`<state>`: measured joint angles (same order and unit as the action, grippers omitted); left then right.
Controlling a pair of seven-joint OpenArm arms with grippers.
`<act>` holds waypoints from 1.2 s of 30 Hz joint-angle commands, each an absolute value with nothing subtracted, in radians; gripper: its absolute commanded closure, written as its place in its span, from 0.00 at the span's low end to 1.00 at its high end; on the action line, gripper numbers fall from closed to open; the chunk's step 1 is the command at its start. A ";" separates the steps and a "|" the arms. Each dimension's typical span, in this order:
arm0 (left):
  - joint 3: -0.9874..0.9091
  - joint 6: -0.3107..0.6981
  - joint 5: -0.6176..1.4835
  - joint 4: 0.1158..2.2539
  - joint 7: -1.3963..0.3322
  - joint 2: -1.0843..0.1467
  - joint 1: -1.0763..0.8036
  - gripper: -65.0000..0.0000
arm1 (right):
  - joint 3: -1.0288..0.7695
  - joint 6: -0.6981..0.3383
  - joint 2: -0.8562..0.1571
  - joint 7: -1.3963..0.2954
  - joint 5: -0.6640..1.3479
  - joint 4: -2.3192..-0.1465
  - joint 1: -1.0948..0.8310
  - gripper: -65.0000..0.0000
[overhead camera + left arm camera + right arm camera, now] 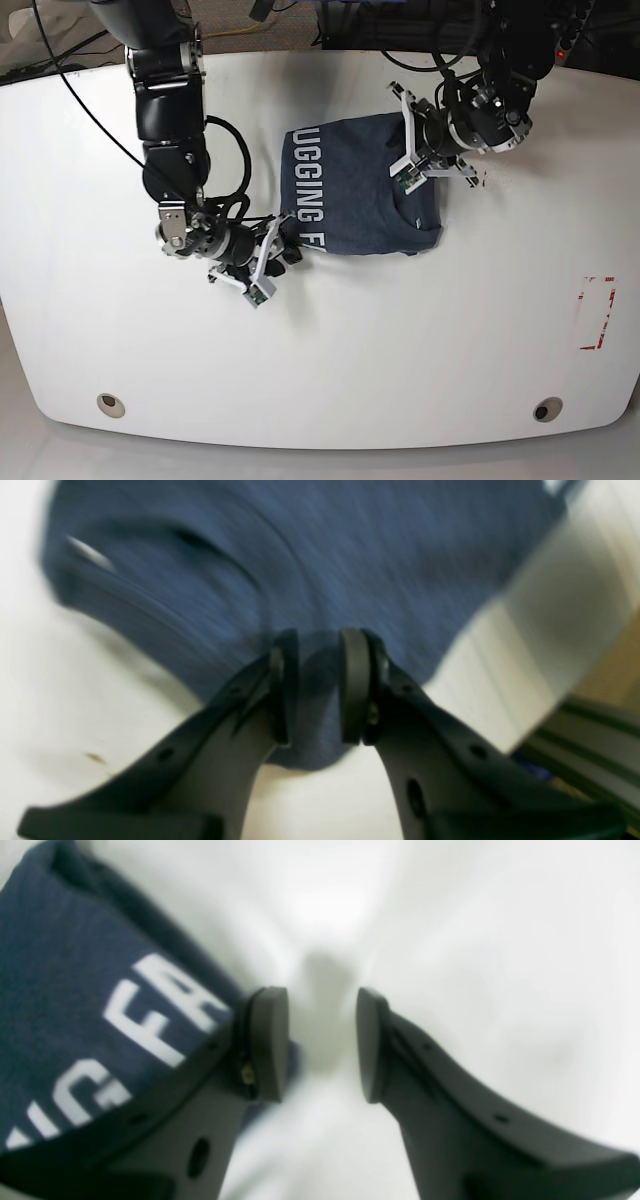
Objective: Fold the T-shirt properly
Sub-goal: 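Grasp the folded shirt with both grippers and lift it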
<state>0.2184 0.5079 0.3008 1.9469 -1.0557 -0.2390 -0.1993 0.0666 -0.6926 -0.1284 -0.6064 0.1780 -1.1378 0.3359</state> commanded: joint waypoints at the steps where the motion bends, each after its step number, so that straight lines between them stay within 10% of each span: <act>1: 0.217 0.507 0.317 1.960 -1.029 -0.240 -0.202 0.81 | 0.079 -0.698 -0.117 -0.559 0.166 -1.112 0.372 0.68; 21: 0.278 0.506 0.321 1.699 -1.032 -0.323 0.127 0.81 | 0.087 -0.698 -0.219 -0.590 0.162 -1.434 0.061 0.68; 36: 0.148 0.496 0.315 1.819 -1.035 -0.266 0.142 0.78 | 0.248 -0.698 -0.033 -0.832 0.162 -1.707 -0.065 0.68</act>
